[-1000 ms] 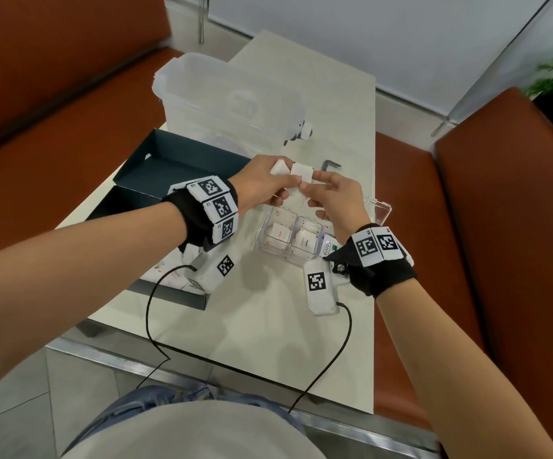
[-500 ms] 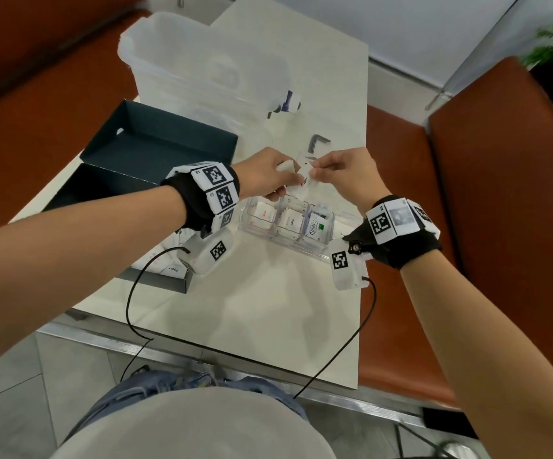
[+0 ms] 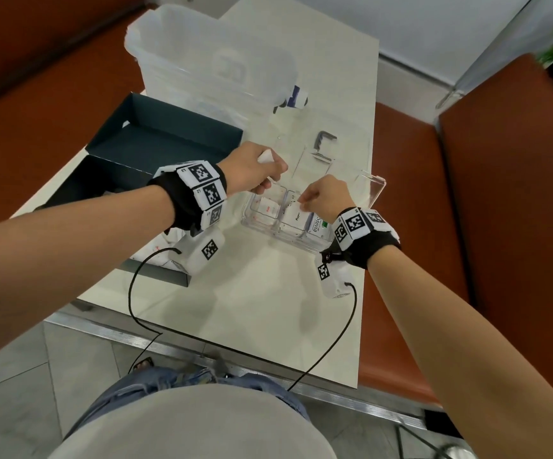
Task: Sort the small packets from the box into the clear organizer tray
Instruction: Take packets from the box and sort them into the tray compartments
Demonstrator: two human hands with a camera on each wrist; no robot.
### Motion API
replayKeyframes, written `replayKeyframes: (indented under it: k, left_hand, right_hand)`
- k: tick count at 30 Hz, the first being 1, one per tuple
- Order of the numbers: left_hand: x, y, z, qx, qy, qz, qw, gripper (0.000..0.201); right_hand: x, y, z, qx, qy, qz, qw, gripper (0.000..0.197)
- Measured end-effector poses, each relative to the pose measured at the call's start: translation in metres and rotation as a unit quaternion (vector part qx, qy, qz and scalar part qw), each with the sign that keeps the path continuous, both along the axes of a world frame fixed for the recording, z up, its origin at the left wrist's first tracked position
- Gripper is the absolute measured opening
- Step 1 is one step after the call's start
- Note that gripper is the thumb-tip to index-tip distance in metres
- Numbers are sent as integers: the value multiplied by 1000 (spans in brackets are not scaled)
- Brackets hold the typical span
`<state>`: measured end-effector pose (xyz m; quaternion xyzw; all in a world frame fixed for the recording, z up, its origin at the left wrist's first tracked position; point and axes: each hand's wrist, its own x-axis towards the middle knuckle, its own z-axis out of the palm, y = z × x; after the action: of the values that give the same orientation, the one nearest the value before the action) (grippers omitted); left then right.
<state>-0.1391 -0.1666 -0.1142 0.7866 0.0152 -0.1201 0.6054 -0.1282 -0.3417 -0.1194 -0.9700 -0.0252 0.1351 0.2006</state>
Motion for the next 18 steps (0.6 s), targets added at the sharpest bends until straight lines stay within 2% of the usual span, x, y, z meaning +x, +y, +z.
replayKeyframes:
  k: [3,5,8,10,13,15,18]
  left_hand:
    - [-1,1,2,-45,22,17,999,28]
    - [-1,2,5,-114,69,35,991,37]
    - [-3,5,12,-228,150,54,961,41]
    - [-4,9,16,-290,188,59,936,44]
    - [-4,16,19,-349,221,49,909,55]
    - [-4,19,20,-363,228,41,903,60]
    - [-6,20,21,-379,238,34,894,53]
  right_hand:
    - [-2,7,-6,-34,-3,-5,999,15]
    - [-4,11,-12,-66,-7,-1,998,17]
    - [-10,14,-15,-108,-50,15,993,19]
    - [-16,16,-16,-110,-79,30,990,13]
    - [-27,18,-13,-120,-84,57,988,9]
    - [-33,18,-9,-102,-95,54,989,15]
    - [-37,18,8,28,-154,6,988,19]
